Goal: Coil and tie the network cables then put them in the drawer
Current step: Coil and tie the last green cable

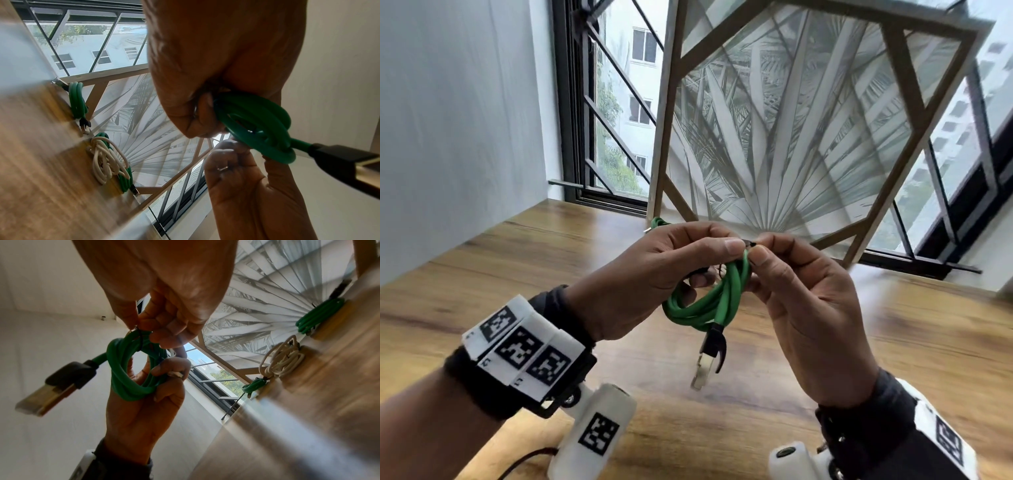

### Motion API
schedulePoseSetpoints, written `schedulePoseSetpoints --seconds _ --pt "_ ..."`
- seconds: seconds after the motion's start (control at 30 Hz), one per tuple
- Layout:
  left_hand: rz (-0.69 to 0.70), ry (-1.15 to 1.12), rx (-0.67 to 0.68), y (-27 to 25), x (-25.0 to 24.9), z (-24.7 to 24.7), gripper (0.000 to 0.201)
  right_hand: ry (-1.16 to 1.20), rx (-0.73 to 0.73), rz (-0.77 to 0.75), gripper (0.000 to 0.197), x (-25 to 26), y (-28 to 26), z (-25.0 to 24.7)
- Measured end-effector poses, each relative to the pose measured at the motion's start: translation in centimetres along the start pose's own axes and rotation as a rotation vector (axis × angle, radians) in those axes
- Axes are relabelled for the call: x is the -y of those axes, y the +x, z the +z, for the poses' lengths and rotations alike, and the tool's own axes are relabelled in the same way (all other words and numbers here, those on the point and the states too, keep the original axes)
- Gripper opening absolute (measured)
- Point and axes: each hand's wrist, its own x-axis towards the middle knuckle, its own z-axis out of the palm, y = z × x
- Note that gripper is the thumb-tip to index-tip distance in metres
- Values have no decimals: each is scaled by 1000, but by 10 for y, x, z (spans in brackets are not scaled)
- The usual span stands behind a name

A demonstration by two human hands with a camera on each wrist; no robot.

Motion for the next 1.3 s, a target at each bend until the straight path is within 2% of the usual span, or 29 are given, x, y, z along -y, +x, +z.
schedulePoseSetpoints --seconds 0.13,0.3,0.53,0.8,0.97,1.1,1.3 --pt "23 8 -2 -1 1 0 16 36 20 12 15 1 0 1" --pt "25 26 -23 -1 0 1 13 53 32 9 10 3 0 1" --pt "35 5 2 -1 -1 5 20 190 55 46 13 2 0 3" --pt "38 22 -3 -2 -1 6 18 152 50 46 12 5 -1 2" --pt "36 61 -11 -3 -3 5 20 24 43 3 17 7 0 -4" --pt "43 6 7 -3 -2 7 17 93 50 31 5 8 2 -2" --pt "35 -34 11 -2 -2 8 17 164 58 42 10 8 0 0"
